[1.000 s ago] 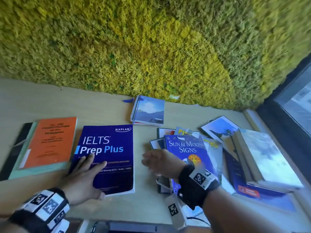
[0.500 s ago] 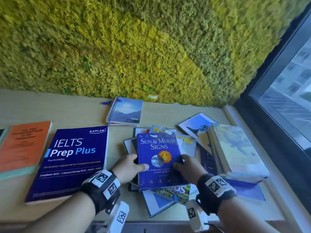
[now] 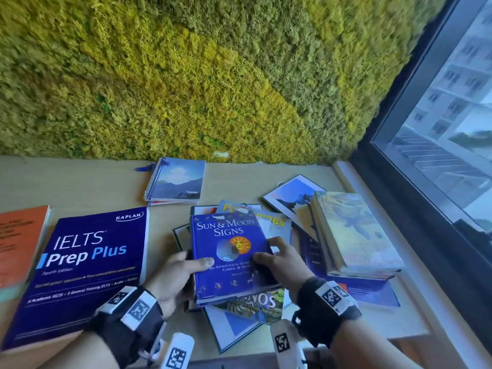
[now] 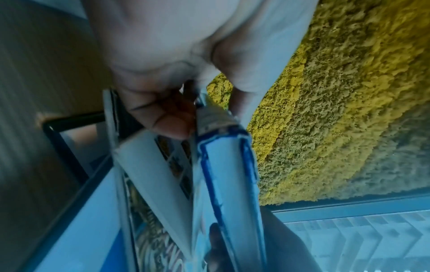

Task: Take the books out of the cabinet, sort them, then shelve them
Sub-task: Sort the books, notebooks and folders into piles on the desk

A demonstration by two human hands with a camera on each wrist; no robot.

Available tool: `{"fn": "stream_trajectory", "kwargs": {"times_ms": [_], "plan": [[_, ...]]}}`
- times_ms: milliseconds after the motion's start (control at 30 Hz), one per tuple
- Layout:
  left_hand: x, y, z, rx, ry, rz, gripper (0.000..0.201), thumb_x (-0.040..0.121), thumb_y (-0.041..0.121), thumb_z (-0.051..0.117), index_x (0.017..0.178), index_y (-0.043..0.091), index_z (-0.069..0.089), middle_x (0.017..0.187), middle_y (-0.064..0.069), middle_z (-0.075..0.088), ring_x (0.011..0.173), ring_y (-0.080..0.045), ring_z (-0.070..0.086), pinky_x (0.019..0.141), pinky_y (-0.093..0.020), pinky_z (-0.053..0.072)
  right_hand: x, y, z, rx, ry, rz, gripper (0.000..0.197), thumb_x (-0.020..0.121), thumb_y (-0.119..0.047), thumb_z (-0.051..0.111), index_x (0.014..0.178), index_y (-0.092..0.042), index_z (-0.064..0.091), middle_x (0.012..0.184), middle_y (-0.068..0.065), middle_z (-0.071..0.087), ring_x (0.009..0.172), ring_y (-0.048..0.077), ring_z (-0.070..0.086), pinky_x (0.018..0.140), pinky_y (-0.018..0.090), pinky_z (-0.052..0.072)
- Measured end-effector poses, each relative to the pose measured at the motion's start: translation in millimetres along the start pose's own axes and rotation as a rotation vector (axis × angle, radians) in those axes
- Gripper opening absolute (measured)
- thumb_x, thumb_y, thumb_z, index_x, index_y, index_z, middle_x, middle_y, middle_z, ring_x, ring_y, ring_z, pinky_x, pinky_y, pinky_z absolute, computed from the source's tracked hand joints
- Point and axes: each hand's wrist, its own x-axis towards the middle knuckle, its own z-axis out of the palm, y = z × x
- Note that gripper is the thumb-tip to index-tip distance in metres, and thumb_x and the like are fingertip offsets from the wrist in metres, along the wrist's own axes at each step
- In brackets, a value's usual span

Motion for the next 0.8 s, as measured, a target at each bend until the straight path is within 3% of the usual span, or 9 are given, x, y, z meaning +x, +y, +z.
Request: {"fn": "stream_trajectory", "kwargs": {"times_ms": [133, 300, 367, 467, 567, 633, 667, 733, 800], "plan": [[5.9, -6.3, 2.3, -0.051, -0.001, -0.013, 0.033, 0.091, 0.002, 0.066, 0.123, 0.007, 0.059, 0.115, -0.024, 0.073, 0.106, -0.045, 0.069, 0.079, -0.051, 0.060, -6.5, 5.6, 3.5, -0.004, 0.008, -0.020, 0.045, 0.069, -0.028, 0.080, 0.105, -0.025, 0.054, 0.096, 0.022, 0.076, 0.079, 0.040, 0.076, 0.073, 0.059, 0.062], [1.8, -5.3, -4.7, -0.085, 0.009, -0.014, 0.029, 0.095, 0.001, 0.060, 0.123, 0.008, 0.059, 0.114, -0.024, 0.073, 0.107, -0.047, 0.068, 0.076, -0.050, 0.061, -11.3, 0.3, 12.7, 0.037, -0.015, -0.075, 0.032, 0.089, -0.009, 0.073, 0.113, -0.012, 0.052, 0.095, 0.020, 0.074, 0.072, 0.032, 0.071, 0.075, 0.059, 0.062], [4.0, 0.4, -18.7, -0.098, 0.045, 0.006, 0.030, 0.096, 0.001, 0.059, 0.124, 0.008, 0.059, 0.113, -0.024, 0.074, 0.105, -0.047, 0.069, 0.080, -0.055, 0.060, -9.0, -7.5, 23.0, -0.009, -0.027, -0.131, 0.032, 0.090, -0.009, 0.072, 0.115, -0.014, 0.054, 0.100, 0.012, 0.073, 0.080, 0.030, 0.075, 0.077, 0.050, 0.064], [9.3, 16.8, -53.6, -0.096, 0.120, 0.042, 0.034, 0.096, -0.001, 0.058, 0.129, 0.009, 0.058, 0.115, -0.024, 0.073, 0.107, -0.047, 0.068, 0.093, -0.067, 0.052, 1.1, -30.4, 51.3, -0.066, -0.079, -0.217, 0.029, 0.092, -0.008, 0.069, 0.117, -0.018, 0.058, 0.105, -0.001, 0.069, 0.087, 0.016, 0.072, 0.071, 0.027, 0.062], [16.0, 40.9, -104.1, -0.093, 0.211, 0.059, 0.047, 0.094, 0.001, 0.061, 0.139, 0.009, 0.050, 0.120, -0.024, 0.070, 0.104, -0.043, 0.069, 0.085, -0.060, 0.058, 20.7, -60.5, 98.2, -0.114, -0.155, -0.301, 0.027, 0.087, -0.010, 0.069, 0.112, -0.018, 0.065, 0.111, 0.003, 0.072, 0.099, 0.022, 0.072, 0.088, 0.043, 0.061], [22.6, 57.2, -144.4, -0.072, 0.286, 0.075, 0.067, 0.086, 0.010, 0.073, 0.145, 0.008, 0.043, 0.129, -0.024, 0.066, 0.106, -0.042, 0.069, 0.079, -0.053, 0.060, 39.0, -76.8, 137.9, -0.125, -0.200, -0.330, 0.025, 0.082, -0.007, 0.067, 0.105, -0.016, 0.070, 0.109, 0.010, 0.076, 0.097, 0.028, 0.074, 0.090, 0.052, 0.059], [26.9, 66.4, -165.4, -0.056, 0.306, 0.084, 0.076, 0.079, 0.016, 0.080, 0.145, 0.008, 0.044, 0.133, -0.023, 0.063, 0.109, -0.041, 0.068, 0.083, -0.054, 0.059, 49.5, -84.4, 158.5, -0.106, -0.227, -0.316, 0.024, 0.084, 0.001, 0.064, 0.103, -0.012, 0.071, 0.108, 0.015, 0.076, 0.095, 0.033, 0.074, 0.089, 0.055, 0.059], [36.4, 82.3, -205.4, -0.009, 0.338, 0.108, 0.053, 0.083, 0.013, 0.077, 0.131, 0.008, 0.056, 0.127, -0.022, 0.067, 0.106, -0.041, 0.068, 0.090, -0.060, 0.056, 70.2, -98.2, 200.3, -0.064, -0.288, -0.266, 0.025, 0.088, 0.013, 0.055, 0.097, -0.005, 0.070, 0.101, 0.021, 0.075, 0.088, 0.039, 0.073, 0.085, 0.058, 0.060], [48.4, 98.7, -235.1, 0.046, 0.355, 0.128, 0.024, 0.091, 0.002, 0.064, 0.114, 0.009, 0.064, 0.116, -0.021, 0.072, 0.100, -0.042, 0.069, 0.089, -0.063, 0.055, 85.1, -111.4, 232.7, -0.026, -0.304, -0.212, 0.029, 0.090, 0.018, 0.049, 0.089, -0.004, 0.068, 0.089, 0.020, 0.073, 0.074, 0.032, 0.071, 0.072, 0.047, 0.062]]}}
